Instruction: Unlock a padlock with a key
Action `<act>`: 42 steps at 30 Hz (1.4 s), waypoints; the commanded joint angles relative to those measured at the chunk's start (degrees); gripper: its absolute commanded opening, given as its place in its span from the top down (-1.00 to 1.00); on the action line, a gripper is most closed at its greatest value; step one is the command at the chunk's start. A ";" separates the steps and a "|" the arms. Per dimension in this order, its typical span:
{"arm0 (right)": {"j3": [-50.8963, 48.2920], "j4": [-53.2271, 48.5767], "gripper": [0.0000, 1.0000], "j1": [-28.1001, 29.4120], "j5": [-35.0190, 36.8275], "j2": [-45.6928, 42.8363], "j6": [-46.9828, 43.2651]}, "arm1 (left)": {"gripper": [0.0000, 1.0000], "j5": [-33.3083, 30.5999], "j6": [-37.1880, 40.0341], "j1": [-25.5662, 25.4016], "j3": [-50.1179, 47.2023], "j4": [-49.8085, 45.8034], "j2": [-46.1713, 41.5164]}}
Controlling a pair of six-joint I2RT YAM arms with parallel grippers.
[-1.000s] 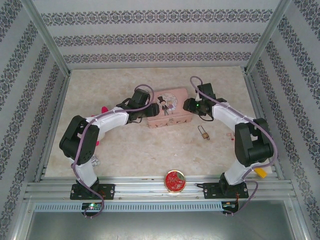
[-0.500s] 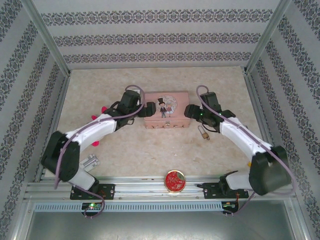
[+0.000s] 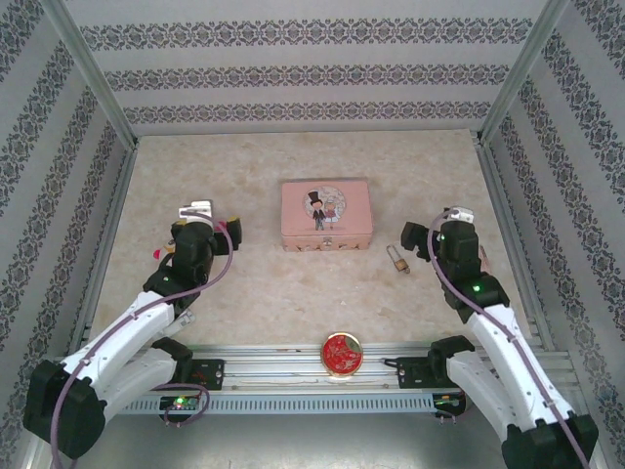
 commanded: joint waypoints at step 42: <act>-34.26 57.35 -0.96 -10.67 -0.39 -2.15 -18.95 | -0.98 17.44 11.21 21.22 -8.86 54.08 38.82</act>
